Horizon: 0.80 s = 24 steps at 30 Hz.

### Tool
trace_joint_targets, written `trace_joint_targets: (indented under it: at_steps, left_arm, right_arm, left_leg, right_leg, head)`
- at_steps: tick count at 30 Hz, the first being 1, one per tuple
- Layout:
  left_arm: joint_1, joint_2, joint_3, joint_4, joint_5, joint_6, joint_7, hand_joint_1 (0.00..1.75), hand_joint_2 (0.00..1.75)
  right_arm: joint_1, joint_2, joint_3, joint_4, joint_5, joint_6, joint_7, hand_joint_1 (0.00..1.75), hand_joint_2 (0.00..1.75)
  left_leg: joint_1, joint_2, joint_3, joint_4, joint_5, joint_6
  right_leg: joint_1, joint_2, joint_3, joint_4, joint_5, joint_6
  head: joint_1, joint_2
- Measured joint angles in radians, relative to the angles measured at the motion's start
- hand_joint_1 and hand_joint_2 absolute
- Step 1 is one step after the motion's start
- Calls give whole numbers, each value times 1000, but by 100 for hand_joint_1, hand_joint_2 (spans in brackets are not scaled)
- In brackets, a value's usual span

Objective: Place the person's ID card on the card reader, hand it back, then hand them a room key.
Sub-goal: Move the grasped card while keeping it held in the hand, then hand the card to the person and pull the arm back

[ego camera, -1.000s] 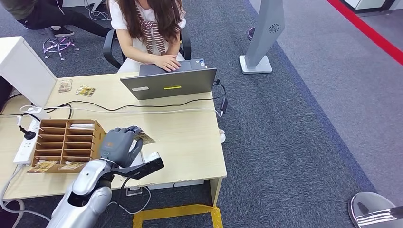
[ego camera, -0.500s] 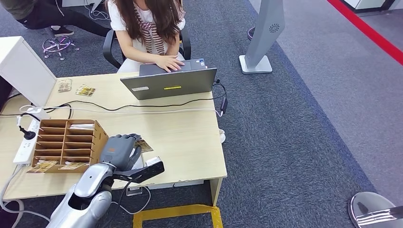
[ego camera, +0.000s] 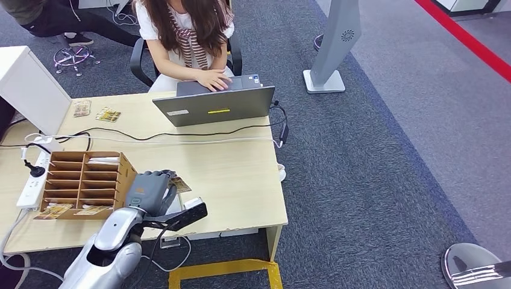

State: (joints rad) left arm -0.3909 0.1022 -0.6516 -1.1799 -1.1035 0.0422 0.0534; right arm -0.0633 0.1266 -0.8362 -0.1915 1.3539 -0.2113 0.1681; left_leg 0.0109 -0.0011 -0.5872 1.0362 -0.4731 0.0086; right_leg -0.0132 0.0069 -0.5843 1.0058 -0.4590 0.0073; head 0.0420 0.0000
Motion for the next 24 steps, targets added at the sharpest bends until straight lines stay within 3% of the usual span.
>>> trace_joint_targets:
  at_steps: [12, 24]
  left_arm:
    - [2, -3, 0, 46, -57, -14, 71, 175, 175]
    - [2, -16, 0, 92, -68, -30, 82, 175, 175]
  right_arm:
    - [0, 0, -7, 0, 4, 0, 8, 0, 175]
    - [0, 0, -7, 0, 8, 2, 12, 0, 175]
  left_leg:
    - [0, 0, 0, 0, 0, 0]
    - [0, 0, 0, 0, 0, 0]
  right_leg:
    - [0, 0, 0, 0, 0, 0]
    - [0, 0, 0, 0, 0, 0]
  head:
    - [0, 0]
    - [0, 0]
